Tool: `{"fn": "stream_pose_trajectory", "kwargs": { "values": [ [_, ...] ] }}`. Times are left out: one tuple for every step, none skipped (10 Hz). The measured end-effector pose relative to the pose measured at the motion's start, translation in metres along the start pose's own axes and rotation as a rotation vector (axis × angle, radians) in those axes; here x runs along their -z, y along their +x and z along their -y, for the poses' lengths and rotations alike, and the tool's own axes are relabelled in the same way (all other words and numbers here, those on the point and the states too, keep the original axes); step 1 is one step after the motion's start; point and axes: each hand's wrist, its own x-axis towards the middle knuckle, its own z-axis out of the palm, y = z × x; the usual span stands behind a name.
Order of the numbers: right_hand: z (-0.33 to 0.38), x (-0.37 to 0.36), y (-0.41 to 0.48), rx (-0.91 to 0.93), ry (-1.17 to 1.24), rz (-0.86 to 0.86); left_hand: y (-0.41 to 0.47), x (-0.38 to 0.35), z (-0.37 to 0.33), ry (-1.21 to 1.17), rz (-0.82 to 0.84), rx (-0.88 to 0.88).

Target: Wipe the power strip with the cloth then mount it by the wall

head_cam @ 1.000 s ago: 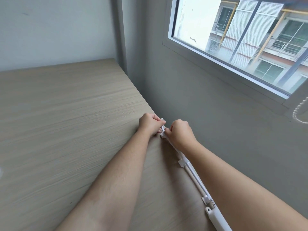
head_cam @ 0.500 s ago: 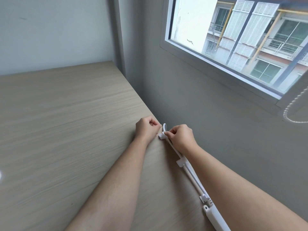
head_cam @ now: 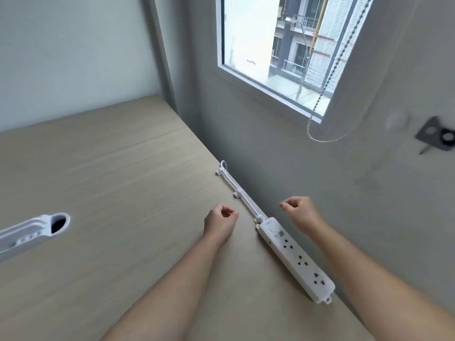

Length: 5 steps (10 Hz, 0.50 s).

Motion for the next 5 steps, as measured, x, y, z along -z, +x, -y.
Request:
{"fn": "stream_pose_trajectory", "kwargs": {
  "values": [
    [-0.034,0.010,-0.047,-0.038,0.009,-0.027,-0.051,-0.039,0.010,-0.064,0.125,0.099],
    [-0.056,0.016,-0.080,-0.073,-0.021,-0.017,-0.085,-0.070,0.017,-0.159,0.197,0.182],
    [-0.071,0.017,-0.103,-0.054,-0.065,0.046,-0.100,-0.090,0.018,-0.206,0.243,0.185],
    [-0.081,0.014,-0.115,-0.025,-0.061,0.048,-0.107,-0.098,0.013,-0.163,0.263,0.188],
    [-0.085,0.013,-0.118,-0.027,-0.055,0.004,-0.116,-0.102,0.012,-0.147,0.249,0.185]
  ]
}}
